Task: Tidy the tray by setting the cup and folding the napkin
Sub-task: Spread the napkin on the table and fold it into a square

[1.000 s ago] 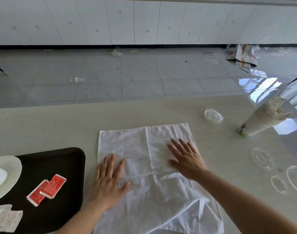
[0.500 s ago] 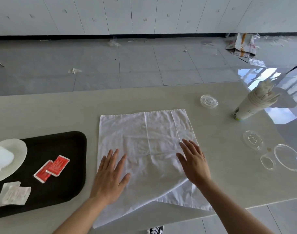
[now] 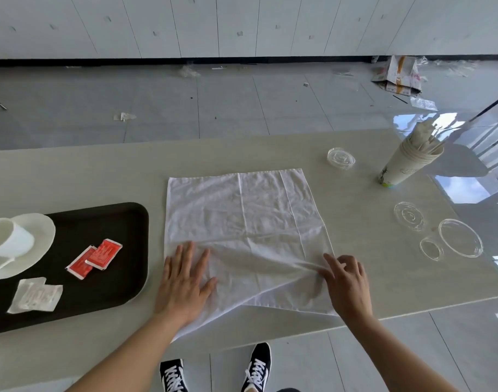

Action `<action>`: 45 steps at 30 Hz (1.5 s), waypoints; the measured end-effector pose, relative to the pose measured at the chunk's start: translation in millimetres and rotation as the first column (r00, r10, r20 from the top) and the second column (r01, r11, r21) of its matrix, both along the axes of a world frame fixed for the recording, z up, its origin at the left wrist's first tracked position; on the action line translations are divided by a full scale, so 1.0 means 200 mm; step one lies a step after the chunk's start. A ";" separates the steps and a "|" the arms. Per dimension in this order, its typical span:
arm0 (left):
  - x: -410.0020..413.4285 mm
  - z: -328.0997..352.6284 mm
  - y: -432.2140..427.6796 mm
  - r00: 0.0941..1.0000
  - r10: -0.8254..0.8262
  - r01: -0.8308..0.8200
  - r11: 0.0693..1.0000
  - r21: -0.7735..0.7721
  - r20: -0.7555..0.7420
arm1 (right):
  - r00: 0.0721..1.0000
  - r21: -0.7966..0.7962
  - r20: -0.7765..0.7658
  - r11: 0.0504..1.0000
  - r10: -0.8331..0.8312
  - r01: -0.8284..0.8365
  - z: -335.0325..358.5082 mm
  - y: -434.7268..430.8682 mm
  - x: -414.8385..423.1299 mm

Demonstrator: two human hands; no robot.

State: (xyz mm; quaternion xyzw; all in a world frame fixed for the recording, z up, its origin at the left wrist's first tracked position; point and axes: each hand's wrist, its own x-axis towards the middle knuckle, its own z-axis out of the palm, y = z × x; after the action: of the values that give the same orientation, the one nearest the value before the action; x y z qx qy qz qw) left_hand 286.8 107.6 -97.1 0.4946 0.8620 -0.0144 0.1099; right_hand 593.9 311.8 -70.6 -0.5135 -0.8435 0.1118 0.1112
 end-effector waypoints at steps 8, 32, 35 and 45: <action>-0.03 0.02 -0.02 0.999 -0.018 0.018 1.000 0.013 0.040 | 0.977 -0.092 -0.153 0.986 -0.148 0.135 0.06 0.08 0.01; 0.13 0.20 -0.23 0.977 -0.171 0.147 0.973 0.179 0.124 | 0.919 -0.524 -0.277 0.846 -0.279 0.099 0.21 0.07 0.11; 0.21 0.22 -0.26 0.930 -0.324 0.277 0.928 0.248 0.175 | 0.843 -0.572 -0.439 0.820 -0.311 0.004 0.21 0.07 0.15; 0.20 0.24 -0.24 0.925 -0.381 0.365 0.882 0.298 -0.005 | 0.841 -0.527 -0.513 0.837 -0.173 -0.149 0.27 0.10 0.13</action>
State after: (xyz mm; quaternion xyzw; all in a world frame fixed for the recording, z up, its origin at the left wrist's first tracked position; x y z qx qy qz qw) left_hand 326.8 59.8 -49.2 0.6621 0.7399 0.1059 0.0536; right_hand 619.1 332.7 -16.6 -0.4759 -0.7058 0.4875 0.1940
